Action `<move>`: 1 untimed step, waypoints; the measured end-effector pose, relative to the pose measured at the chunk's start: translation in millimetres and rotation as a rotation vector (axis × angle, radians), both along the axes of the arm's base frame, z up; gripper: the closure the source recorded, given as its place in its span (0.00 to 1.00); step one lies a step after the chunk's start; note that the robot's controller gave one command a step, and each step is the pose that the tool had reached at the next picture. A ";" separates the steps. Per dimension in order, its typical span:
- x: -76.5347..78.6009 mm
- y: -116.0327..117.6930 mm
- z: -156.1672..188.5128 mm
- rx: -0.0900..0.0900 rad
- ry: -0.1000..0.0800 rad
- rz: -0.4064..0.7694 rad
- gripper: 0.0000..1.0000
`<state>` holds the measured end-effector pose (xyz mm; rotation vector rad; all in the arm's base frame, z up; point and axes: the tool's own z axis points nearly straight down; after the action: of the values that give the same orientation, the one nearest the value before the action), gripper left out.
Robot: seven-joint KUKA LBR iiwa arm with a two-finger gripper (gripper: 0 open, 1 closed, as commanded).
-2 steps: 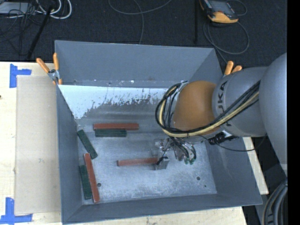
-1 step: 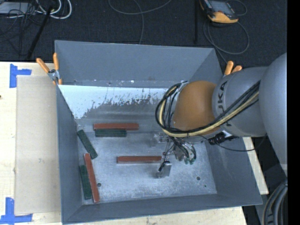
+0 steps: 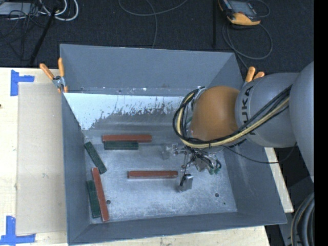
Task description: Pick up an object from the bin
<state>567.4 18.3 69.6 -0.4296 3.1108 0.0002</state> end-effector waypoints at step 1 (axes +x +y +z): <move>-0.1 -0.1 0.2 0.001 0.001 -0.003 1.00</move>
Offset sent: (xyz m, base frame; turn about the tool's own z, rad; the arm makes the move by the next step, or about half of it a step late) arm 0.0000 0.0000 0.0000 0.0000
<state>567.4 18.2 69.7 -0.4249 3.1121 0.0014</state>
